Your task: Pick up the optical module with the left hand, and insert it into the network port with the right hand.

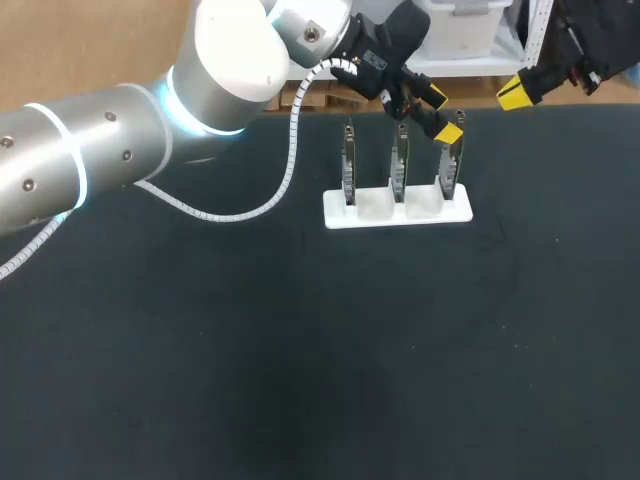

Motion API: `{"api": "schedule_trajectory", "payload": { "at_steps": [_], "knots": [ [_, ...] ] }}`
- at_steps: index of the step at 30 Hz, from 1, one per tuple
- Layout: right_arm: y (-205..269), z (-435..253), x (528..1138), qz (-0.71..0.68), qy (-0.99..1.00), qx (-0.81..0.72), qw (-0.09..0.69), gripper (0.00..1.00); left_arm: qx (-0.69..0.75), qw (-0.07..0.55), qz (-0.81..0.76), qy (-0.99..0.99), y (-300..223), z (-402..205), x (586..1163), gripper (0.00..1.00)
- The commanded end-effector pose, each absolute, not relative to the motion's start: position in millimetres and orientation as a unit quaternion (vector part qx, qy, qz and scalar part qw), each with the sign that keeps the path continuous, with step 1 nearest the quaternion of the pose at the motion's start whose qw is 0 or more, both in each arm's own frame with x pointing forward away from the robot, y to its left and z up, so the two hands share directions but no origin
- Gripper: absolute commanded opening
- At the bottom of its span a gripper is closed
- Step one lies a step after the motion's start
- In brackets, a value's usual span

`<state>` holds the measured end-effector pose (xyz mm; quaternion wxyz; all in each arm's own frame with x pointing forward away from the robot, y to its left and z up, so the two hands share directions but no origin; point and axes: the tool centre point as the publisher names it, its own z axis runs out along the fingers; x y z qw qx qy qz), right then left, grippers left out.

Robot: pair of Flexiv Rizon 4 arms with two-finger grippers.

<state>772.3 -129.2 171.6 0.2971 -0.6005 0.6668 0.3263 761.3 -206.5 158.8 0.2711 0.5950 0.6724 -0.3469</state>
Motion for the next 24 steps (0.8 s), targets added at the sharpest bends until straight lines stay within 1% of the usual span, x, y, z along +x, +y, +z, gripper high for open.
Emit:
{"api": "schedule_trajectory", "payload": {
  "at_steps": [1, 16, 24],
  "knots": [
    [-124, 172, 772, 0.327, 0.664, -0.602, 0.299, 0.0, 0.595, 0.271, -0.346, 0.672, -207, 159, 761, 1.0],
    [-86, 170, 781, 0.346, 0.644, -0.616, 0.294, 0.0, 0.595, 0.271, -0.346, 0.672, -207, 159, 761, 1.0],
    [-74, 167, 786, 0.349, 0.64, -0.62, 0.289, 0.0, 0.595, 0.271, -0.346, 0.672, -207, 159, 761, 1.0]
  ]
}}
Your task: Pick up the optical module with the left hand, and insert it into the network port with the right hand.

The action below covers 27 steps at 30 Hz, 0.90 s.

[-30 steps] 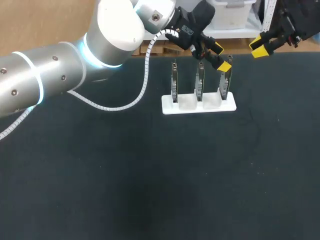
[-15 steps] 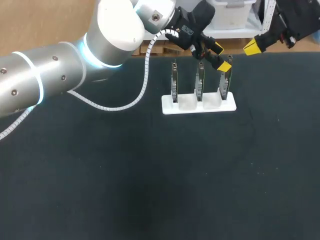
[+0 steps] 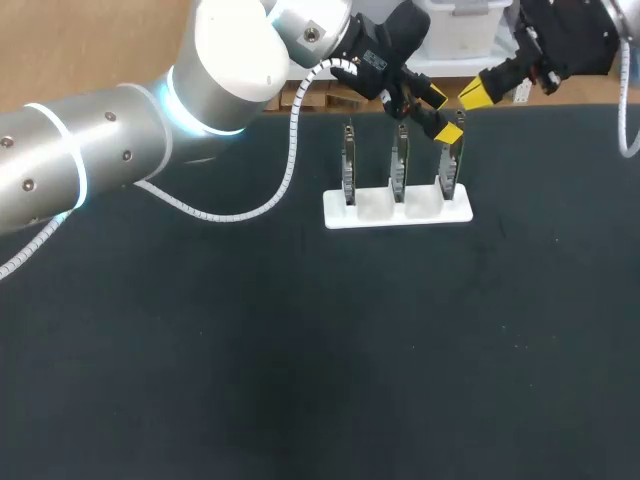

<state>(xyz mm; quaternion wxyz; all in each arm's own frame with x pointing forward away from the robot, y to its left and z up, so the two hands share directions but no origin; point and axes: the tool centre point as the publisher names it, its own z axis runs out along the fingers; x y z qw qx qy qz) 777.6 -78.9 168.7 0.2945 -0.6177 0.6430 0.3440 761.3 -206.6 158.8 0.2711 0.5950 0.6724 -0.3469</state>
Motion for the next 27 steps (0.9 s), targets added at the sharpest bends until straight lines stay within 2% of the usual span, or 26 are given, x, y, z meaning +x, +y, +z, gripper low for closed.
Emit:
{"api": "schedule_trajectory", "payload": {
  "at_steps": [1, 27],
  "knots": [
    [-73, 167, 786, 0.35, 0.64, -0.62, 0.289, 0.0, 0.595, 0.271, -0.346, 0.672, -207, 159, 761, 1.0],
    [-73, 155, 782, 0.35, 0.648, -0.62, 0.272, 0.0, 0.595, 0.271, -0.346, 0.672, -207, 159, 761, 1.0]
  ]
}}
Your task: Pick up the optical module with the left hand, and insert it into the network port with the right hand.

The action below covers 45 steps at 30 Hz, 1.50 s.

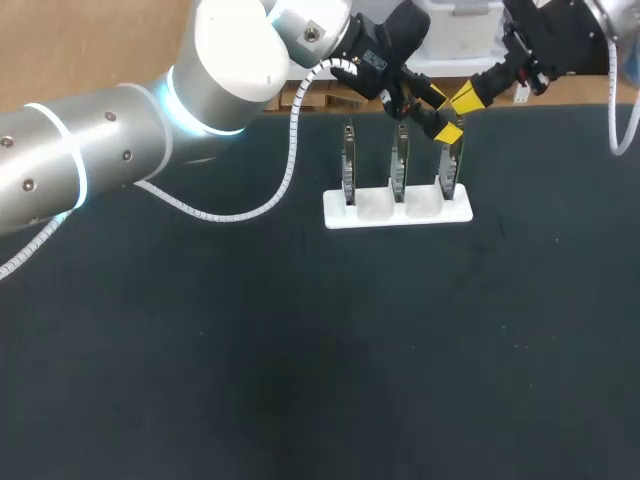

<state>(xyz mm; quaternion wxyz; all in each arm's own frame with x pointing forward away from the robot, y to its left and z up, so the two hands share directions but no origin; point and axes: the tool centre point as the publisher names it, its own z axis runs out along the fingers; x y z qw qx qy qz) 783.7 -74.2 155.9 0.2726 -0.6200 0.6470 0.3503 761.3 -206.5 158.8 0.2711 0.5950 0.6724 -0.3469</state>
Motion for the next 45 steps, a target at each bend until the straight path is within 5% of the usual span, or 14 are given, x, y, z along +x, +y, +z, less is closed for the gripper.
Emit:
{"api": "schedule_trajectory", "payload": {
  "at_steps": [1, 45],
  "knots": [
    [-73, 155, 781, 0.35, 0.648, -0.62, 0.272, 0.0, 0.595, 0.271, -0.346, 0.672, -207, 159, 761, 1.0],
    [-73, 138, 777, 0.352, 0.659, -0.615, 0.251, 0.0, 0.595, 0.271, -0.346, 0.672, -207, 159, 761, 1.0]
  ]
}}
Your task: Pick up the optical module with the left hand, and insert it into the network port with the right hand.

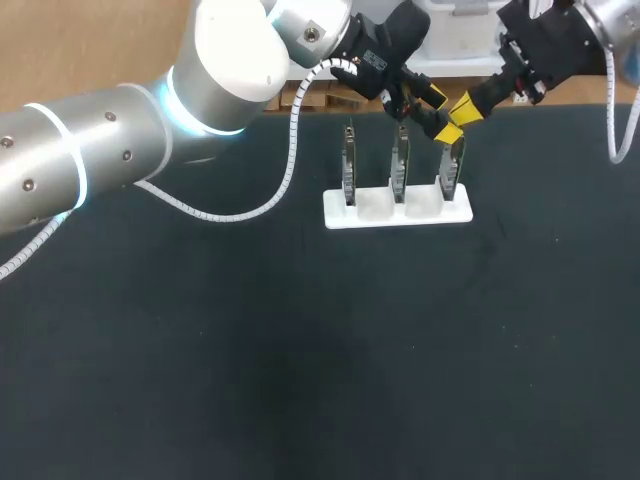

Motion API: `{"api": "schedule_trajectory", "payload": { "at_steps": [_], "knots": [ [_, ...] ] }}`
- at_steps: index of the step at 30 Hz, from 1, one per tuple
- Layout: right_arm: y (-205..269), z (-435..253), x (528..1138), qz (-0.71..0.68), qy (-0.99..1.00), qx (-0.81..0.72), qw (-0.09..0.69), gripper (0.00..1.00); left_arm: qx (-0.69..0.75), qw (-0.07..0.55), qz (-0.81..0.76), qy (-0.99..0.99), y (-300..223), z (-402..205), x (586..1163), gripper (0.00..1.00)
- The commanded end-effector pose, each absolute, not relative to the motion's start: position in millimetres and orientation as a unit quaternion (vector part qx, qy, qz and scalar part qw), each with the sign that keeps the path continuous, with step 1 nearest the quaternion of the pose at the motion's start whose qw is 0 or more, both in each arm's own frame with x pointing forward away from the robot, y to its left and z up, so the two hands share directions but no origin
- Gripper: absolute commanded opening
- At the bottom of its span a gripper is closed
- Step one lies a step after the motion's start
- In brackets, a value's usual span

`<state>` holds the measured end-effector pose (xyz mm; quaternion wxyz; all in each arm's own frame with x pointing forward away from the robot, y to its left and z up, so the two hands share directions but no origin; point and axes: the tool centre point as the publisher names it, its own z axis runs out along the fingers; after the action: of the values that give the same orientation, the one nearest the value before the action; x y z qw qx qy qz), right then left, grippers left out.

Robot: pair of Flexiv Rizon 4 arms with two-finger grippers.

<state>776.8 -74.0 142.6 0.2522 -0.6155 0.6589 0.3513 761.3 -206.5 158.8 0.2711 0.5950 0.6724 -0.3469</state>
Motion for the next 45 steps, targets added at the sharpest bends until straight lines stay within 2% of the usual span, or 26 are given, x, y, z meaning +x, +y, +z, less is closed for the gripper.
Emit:
{"api": "schedule_trajectory", "payload": {
  "at_steps": [1, 30, 45],
  "knots": [
    [-73, 138, 778, 0.352, 0.66, -0.615, 0.251, 0.0, 0.595, 0.271, -0.346, 0.672, -207, 159, 761, 1.0],
    [-74, 131, 777, 0.358, 0.666, -0.609, 0.241, 0.0, 0.595, 0.271, -0.346, 0.672, -207, 159, 761, 1.0],
    [-71, 158, 776, 0.367, 0.651, -0.606, 0.274, 0.0, 0.595, 0.271, -0.346, 0.672, -207, 159, 761, 1.0]
  ]
}}
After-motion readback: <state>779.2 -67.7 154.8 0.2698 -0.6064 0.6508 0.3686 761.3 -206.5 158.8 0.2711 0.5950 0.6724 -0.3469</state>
